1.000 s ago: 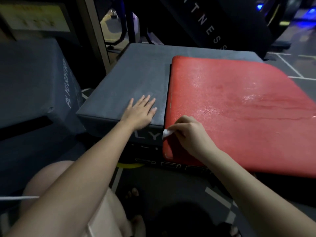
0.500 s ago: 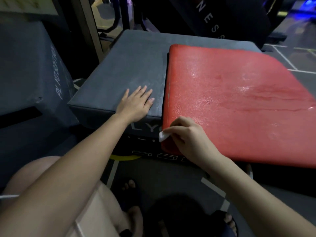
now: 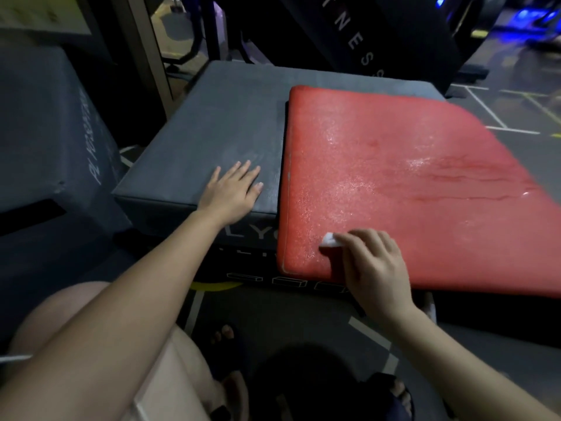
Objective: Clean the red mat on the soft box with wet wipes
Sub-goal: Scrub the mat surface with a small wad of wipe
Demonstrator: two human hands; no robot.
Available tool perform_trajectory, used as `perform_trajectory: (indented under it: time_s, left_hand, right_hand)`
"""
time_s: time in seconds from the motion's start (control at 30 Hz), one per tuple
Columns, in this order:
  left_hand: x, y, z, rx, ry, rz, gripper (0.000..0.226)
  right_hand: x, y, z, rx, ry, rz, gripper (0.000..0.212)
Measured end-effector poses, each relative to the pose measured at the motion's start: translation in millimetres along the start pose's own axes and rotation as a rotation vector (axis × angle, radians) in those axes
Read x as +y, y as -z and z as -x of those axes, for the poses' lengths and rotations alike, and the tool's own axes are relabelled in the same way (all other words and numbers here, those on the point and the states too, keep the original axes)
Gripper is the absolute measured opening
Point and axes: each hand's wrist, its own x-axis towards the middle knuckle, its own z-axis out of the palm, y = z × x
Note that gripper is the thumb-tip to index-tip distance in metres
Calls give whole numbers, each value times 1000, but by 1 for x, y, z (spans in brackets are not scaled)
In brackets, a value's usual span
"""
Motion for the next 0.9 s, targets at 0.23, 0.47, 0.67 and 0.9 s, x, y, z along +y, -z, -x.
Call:
perform_trajectory:
  time_s: [0.23,0.47,0.67,0.9]
  left_hand:
    - [26,52,-21,-66,35,-244,41]
    - [46,51,-76,-19,-5,-320,41]
    - [11,6,-81,259,-111,-131,39]
    - [11,7,-79,253,-73,-34,40]
  right_hand:
    - [11,-11,-23,123,318,-6,19]
    - [44,-37,-84,38,297,-29,27]
    - [45,-54,-86,26,61,-153,24]
    - [43,-48,-86,-147,57,-425,18]
